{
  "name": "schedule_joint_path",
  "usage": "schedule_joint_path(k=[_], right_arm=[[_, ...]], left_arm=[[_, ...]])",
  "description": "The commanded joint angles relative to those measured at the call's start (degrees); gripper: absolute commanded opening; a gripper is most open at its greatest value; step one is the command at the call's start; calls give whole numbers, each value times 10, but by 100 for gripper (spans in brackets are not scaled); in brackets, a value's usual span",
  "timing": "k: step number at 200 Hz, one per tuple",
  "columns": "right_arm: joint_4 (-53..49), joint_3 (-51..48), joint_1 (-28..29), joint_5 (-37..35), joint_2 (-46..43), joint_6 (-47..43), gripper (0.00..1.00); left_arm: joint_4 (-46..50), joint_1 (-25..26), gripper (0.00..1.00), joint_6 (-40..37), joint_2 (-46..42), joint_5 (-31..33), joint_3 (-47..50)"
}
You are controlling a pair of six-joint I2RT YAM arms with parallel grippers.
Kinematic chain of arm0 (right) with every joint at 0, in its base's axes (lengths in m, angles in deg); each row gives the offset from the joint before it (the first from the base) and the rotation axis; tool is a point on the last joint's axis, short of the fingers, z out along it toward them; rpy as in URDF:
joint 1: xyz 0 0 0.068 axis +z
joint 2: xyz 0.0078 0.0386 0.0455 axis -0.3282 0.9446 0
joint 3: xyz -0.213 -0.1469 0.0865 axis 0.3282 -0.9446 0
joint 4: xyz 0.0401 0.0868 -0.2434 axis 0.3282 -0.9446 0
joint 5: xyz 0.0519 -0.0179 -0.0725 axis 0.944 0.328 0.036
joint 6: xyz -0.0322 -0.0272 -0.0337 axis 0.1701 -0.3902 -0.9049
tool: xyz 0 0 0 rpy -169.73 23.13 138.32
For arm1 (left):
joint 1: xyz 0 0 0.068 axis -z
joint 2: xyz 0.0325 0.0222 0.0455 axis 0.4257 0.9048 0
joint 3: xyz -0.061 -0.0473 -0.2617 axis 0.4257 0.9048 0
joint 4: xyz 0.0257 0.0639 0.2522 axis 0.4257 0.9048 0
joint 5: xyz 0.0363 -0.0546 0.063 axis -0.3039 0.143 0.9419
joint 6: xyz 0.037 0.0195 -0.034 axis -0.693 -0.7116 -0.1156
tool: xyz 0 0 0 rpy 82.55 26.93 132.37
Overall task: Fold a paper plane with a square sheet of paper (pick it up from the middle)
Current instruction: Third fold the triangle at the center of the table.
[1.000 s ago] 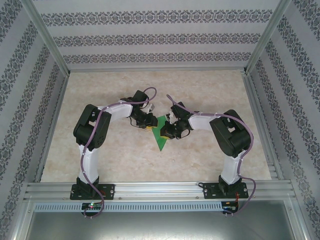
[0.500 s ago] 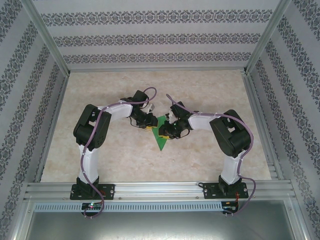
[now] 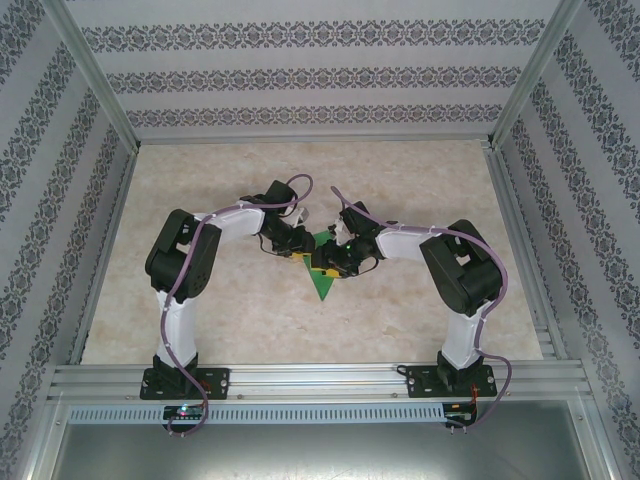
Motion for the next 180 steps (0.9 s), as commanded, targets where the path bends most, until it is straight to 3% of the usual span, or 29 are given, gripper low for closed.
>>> schedule_joint_path(k=[1, 40, 78, 180], right_arm=[[-7, -19, 6, -27, 5, -5, 49], [7, -30, 4, -21, 2, 0, 43], [15, -36, 3, -20, 4, 1, 34], [17, -47, -2, -21, 9, -3, 17]], left_arm=[[19, -3, 31, -3, -39, 0, 11], [3, -2, 30, 8, -63, -24, 40], [-15, 1, 22, 15, -57, -55, 54], [-11, 26, 22, 8, -24, -65, 52]])
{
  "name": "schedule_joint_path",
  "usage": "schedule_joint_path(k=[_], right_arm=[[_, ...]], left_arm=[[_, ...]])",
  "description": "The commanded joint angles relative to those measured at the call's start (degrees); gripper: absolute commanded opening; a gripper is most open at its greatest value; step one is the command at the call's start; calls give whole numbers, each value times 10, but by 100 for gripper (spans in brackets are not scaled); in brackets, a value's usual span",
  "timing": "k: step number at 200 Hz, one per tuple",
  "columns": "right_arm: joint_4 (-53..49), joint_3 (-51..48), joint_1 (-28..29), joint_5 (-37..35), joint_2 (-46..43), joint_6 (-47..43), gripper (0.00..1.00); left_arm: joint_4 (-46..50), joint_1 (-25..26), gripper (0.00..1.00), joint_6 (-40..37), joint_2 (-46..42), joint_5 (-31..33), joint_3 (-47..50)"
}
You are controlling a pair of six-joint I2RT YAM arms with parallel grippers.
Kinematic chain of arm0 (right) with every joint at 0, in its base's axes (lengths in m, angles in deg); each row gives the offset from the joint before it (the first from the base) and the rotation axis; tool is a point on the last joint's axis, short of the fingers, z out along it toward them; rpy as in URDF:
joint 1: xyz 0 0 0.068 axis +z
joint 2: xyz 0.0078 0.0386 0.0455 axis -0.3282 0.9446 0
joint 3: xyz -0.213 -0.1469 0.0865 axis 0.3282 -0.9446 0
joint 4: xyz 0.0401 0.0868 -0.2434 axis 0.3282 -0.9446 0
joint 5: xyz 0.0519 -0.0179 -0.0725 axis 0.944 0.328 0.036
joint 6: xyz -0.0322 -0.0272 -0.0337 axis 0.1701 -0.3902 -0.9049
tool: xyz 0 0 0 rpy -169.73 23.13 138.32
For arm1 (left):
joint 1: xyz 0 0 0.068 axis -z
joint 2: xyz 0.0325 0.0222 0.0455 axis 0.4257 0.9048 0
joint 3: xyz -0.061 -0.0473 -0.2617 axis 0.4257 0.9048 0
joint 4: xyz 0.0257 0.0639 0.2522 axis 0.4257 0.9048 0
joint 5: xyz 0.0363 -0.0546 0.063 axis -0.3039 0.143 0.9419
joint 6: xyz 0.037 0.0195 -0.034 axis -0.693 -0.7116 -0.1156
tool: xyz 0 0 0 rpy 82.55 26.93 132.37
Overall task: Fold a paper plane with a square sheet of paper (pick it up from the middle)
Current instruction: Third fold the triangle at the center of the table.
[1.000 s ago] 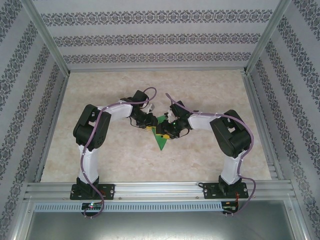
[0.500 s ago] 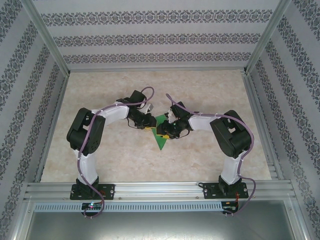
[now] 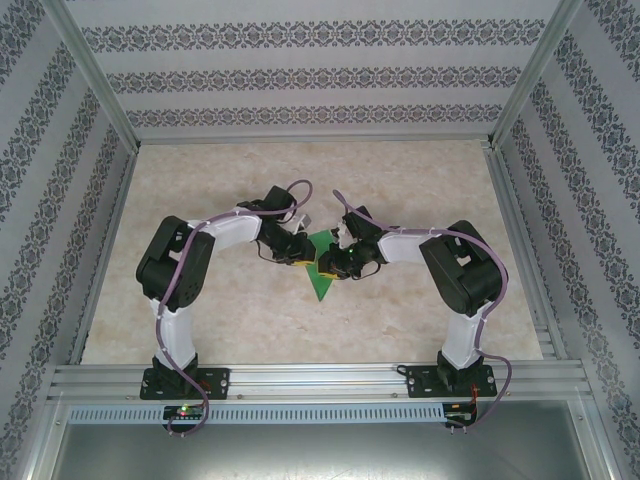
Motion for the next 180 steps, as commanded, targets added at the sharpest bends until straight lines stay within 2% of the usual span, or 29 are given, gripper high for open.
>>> schedule_joint_path(k=[1, 63, 180], right_arm=[[-18, -14, -1, -11, 12, -7, 16], [-17, -21, -5, -11, 15, -9, 10], [-24, -27, -10, -13, 10, -12, 6]], left_arm=[[-6, 10, 22, -1, 18, -15, 1], [-2, 24, 21, -8, 28, -16, 5], [7, 27, 20, -21, 6, 3, 26]])
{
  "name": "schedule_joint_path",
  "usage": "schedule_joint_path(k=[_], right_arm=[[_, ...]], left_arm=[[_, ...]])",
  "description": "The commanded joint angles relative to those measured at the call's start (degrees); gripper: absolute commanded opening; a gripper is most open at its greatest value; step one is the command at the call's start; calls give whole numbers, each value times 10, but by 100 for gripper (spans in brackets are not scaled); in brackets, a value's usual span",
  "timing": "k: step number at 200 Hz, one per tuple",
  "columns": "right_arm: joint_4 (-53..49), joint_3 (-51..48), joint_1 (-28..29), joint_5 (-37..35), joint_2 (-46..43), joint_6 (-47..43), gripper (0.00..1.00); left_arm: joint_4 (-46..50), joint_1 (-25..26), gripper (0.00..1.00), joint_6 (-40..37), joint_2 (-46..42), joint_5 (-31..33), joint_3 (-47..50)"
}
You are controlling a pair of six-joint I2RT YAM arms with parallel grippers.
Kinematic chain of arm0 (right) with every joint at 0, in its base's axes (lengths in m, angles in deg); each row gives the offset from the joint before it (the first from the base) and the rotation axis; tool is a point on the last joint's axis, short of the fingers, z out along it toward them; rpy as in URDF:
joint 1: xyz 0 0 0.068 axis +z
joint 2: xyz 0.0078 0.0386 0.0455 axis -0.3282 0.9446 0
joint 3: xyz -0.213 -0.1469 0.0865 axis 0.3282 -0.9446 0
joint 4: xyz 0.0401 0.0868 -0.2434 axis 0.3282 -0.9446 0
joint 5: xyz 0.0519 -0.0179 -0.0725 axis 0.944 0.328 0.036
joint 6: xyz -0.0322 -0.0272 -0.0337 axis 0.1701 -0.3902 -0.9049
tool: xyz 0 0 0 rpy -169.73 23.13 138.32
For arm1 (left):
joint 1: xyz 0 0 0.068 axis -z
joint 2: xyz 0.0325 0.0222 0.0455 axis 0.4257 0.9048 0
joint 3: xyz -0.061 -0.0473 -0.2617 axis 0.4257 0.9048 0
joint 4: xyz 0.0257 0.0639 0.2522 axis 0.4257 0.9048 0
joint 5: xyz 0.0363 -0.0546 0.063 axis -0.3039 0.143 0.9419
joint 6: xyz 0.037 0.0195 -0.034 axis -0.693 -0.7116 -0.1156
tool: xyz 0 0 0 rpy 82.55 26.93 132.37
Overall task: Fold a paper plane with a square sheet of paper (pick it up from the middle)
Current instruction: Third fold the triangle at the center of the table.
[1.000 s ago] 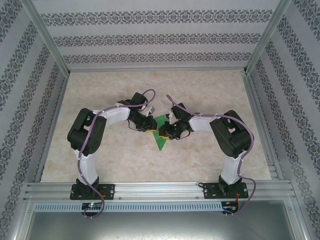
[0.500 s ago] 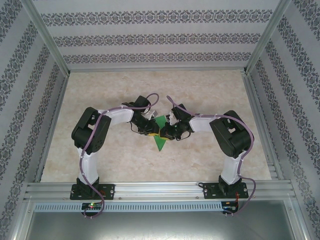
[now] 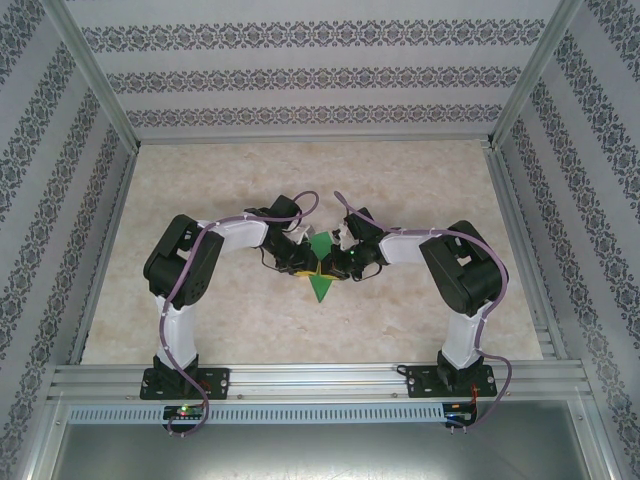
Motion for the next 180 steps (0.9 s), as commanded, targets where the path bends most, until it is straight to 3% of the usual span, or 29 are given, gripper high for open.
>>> schedule_joint_path(k=[1, 56, 180], right_arm=[[-32, -16, -6, -19, 9, -11, 6], [-31, -16, -6, -20, -2, -7, 6], [-22, -49, -31, -51, -45, 6, 8]], left_arm=[[7, 7, 20, -18, -13, 10, 10], [16, 13, 19, -37, 9, 35, 8], [72, 56, 20, -85, 58, 195, 5]])
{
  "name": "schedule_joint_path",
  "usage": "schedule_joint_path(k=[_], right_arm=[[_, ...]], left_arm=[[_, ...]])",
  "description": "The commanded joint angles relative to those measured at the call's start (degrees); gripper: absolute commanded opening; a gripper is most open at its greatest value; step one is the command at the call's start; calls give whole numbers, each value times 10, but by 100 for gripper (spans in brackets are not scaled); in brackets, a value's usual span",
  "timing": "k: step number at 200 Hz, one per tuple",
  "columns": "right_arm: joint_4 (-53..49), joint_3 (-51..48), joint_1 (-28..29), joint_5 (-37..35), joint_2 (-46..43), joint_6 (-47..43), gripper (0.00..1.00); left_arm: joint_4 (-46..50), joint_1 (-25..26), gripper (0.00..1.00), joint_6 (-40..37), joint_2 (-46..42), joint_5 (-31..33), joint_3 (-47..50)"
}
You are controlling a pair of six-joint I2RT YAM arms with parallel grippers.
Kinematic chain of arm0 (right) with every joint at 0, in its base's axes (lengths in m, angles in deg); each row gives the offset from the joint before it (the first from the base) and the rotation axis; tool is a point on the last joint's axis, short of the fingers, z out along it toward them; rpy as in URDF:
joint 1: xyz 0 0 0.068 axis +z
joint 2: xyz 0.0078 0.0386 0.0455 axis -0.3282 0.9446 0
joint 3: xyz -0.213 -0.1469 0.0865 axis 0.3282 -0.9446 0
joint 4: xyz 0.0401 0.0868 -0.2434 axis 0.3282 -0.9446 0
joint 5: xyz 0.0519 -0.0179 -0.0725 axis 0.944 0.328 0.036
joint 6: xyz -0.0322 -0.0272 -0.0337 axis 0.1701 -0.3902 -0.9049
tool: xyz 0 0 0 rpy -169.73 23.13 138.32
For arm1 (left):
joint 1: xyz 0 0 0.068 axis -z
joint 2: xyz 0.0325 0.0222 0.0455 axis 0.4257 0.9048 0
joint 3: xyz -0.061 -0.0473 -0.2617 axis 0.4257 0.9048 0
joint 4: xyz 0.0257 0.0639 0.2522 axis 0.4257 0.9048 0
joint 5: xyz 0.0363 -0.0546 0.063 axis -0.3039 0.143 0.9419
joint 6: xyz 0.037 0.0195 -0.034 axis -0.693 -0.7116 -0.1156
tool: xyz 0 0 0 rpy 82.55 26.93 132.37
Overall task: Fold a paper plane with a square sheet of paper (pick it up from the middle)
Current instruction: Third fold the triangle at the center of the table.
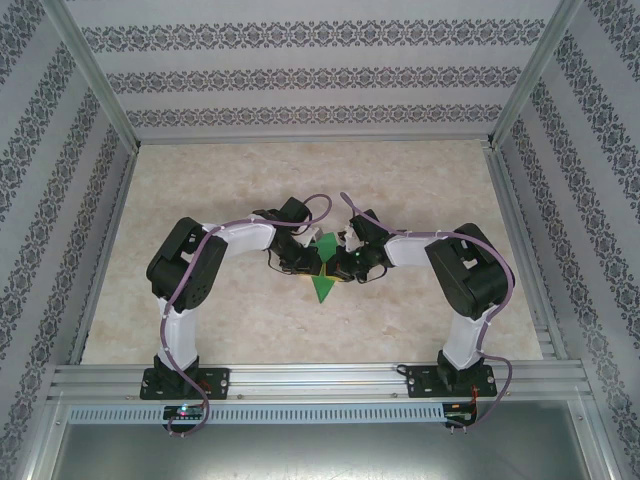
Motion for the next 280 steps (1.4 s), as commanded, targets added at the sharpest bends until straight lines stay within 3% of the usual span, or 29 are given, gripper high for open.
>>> schedule_joint_path(k=[1, 40, 119, 209, 280], right_arm=[[-23, -20, -14, -47, -21, 4, 8], [22, -41, -31, -55, -57, 39, 8], [74, -31, -24, -25, -19, 74, 7], [-68, -11, -37, -155, -23, -3, 6], [-50, -33, -66, -180, -59, -5, 5]], left_arm=[[60, 17, 19, -26, 58, 110, 21], [78, 32, 20, -42, 64, 167, 16], [61, 39, 20, -46, 47, 172, 36], [59, 39, 20, -51, 45, 184, 47], [59, 39, 20, -50, 43, 175, 48]])
